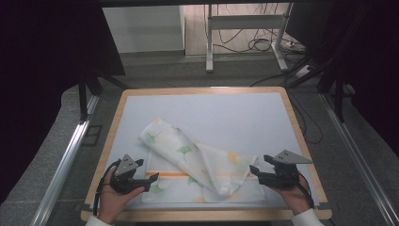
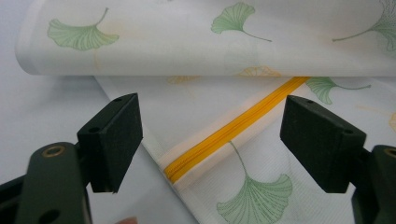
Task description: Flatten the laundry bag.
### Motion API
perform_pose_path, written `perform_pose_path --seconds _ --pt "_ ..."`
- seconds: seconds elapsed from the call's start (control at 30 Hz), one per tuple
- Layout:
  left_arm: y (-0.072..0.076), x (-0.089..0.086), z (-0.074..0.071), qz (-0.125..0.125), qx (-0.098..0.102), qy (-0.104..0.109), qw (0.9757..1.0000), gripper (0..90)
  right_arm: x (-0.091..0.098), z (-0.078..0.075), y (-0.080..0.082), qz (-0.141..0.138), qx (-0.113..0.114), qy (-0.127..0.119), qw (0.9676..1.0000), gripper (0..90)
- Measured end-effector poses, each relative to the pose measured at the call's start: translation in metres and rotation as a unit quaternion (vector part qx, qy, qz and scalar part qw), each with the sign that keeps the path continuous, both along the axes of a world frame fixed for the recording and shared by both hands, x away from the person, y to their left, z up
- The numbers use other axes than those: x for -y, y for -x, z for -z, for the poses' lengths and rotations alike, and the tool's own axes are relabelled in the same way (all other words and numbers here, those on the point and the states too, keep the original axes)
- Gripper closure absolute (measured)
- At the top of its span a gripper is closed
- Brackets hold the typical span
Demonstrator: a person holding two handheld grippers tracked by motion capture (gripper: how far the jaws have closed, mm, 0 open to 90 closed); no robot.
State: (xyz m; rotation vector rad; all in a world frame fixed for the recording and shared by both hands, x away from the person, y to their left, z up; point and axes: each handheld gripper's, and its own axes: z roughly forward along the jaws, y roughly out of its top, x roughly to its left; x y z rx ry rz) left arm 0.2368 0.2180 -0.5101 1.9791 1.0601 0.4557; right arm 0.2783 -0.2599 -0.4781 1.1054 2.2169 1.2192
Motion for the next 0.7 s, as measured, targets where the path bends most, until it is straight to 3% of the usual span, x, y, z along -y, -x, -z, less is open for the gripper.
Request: perform_pose_path --seconds 0.7 --pt "0.004 0.011 0.004 0.014 0.002 -0.002 0.9999 20.5 -0.009 -0.003 0.003 -0.027 0.002 0.018 0.9995 31.3"
